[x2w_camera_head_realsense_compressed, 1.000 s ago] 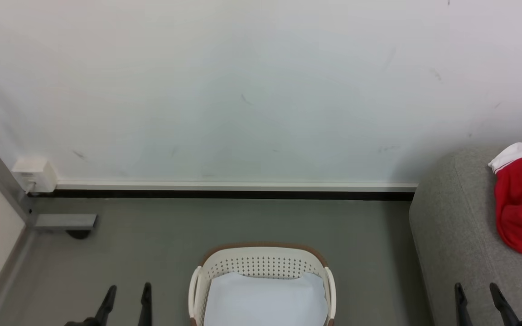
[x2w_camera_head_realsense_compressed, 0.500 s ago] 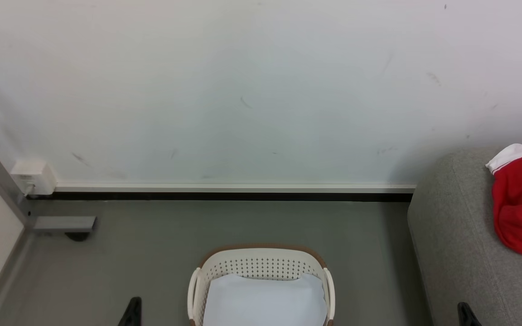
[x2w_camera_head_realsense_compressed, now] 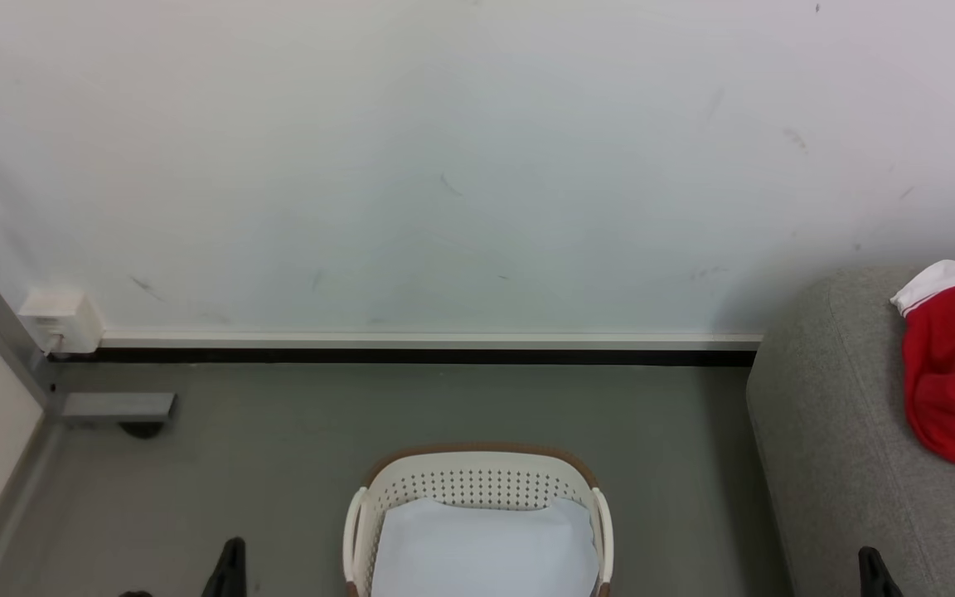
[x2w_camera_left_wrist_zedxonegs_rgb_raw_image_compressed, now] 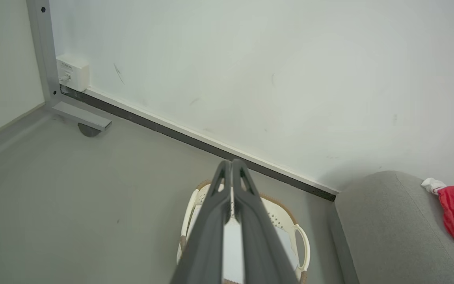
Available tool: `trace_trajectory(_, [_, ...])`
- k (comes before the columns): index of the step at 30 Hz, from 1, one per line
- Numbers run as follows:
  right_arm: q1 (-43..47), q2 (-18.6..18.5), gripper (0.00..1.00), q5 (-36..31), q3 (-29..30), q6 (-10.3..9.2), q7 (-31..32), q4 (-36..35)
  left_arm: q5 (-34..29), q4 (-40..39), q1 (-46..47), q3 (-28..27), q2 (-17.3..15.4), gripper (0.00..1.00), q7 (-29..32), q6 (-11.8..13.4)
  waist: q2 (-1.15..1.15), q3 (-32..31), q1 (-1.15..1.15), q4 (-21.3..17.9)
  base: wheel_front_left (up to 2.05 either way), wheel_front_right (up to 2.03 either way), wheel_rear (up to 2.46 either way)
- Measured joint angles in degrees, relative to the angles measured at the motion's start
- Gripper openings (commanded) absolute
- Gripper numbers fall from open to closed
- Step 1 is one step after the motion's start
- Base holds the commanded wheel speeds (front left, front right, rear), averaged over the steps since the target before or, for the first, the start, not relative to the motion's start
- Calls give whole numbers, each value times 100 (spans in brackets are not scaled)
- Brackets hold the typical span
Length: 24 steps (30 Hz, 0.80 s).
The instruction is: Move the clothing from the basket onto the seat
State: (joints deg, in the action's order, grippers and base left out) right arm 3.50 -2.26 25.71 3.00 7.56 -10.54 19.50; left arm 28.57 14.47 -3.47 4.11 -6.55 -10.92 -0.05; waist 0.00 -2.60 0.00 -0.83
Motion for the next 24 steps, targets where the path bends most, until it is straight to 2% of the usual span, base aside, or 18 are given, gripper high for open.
trace_trajectory(24, [-298,-3,0,2090,107,0,530,-162,1989,-8,296,-330,102,0,539,-224,0,60,0,19,0,0,0])
